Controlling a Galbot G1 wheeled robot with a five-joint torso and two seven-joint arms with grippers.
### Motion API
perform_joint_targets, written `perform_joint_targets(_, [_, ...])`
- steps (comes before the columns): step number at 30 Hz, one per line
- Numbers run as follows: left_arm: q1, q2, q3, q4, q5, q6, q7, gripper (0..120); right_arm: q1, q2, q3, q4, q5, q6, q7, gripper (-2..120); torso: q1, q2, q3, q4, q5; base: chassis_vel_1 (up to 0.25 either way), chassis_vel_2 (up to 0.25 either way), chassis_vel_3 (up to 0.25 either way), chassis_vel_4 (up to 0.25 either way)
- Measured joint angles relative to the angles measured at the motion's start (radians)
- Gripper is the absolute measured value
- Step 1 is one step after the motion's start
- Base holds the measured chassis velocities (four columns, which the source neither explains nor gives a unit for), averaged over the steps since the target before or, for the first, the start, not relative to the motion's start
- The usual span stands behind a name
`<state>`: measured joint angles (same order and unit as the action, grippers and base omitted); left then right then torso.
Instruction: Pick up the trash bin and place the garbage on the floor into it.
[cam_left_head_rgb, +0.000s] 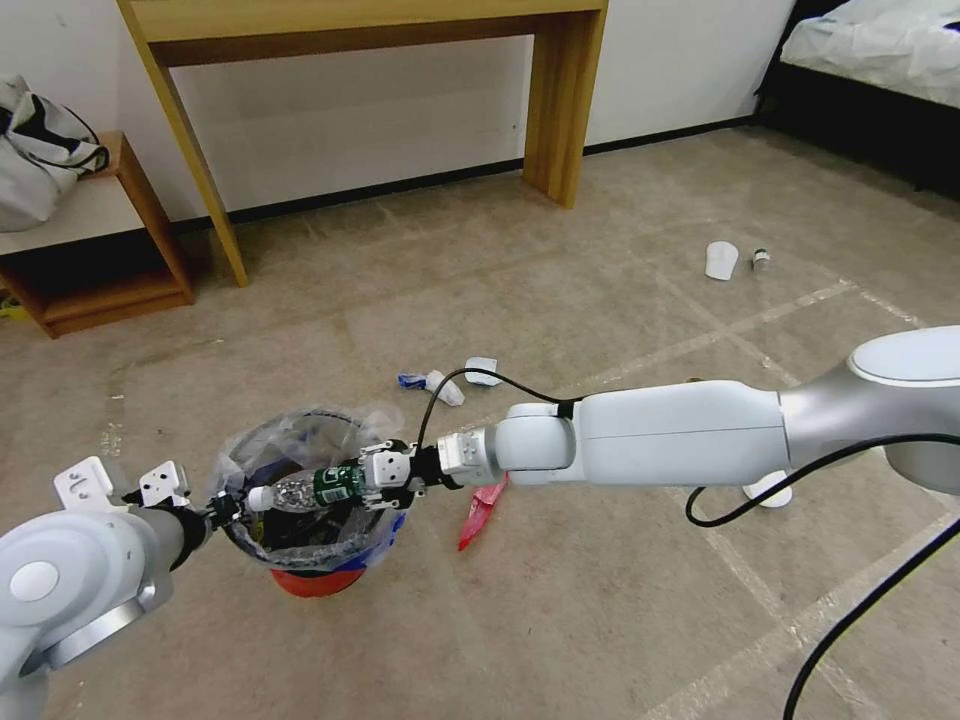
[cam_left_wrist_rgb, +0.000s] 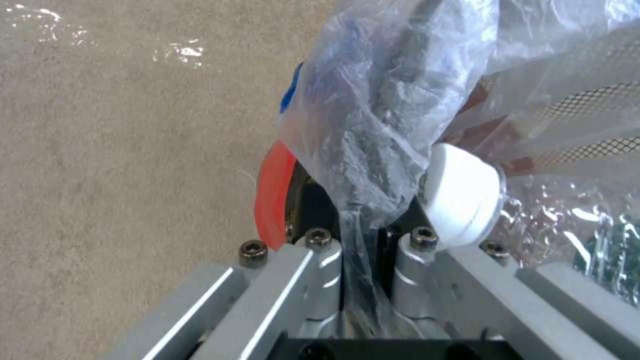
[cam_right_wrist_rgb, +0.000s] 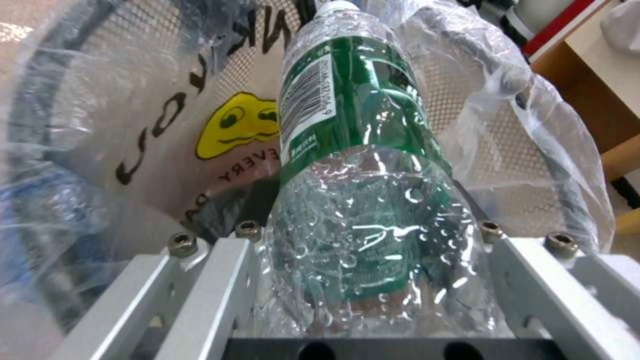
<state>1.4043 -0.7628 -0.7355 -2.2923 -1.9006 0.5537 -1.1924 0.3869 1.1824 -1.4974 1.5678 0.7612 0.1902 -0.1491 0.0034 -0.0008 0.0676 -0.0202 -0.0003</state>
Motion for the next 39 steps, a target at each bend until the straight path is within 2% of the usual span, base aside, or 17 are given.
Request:
perform_joint_targets(15, [0.002,-0.009,0.003,-0.008,0.005,0.001,0.000,4,0.013,0.021,-0.015,-0.008,0.014,-0.002,0.020,34,0.000,0.000,0.000,-0.0001,0.0001,0.000,0.000,0.000,0.000])
perform_joint_targets(25, [0.005,-0.003,-0.001,-0.012,0.005,0.002,-0.001,4,0.052,-0.045,-0.030,-0.005,0.004,0.002,0.001,34,0.000,0.000,0.000,-0.0001,0.0003,0.000,0.000,0.000,0.000])
perform_joint_targets(39, [-0.006,-0.003,0.001,-0.010,0.004,0.000,-0.001,4,0.128,-0.100,-0.066,0.021,0.003,0.009,-0.016,34,0.000,0.000,0.000,-0.0002,0.0003,0.000,0.000,0.000,0.000])
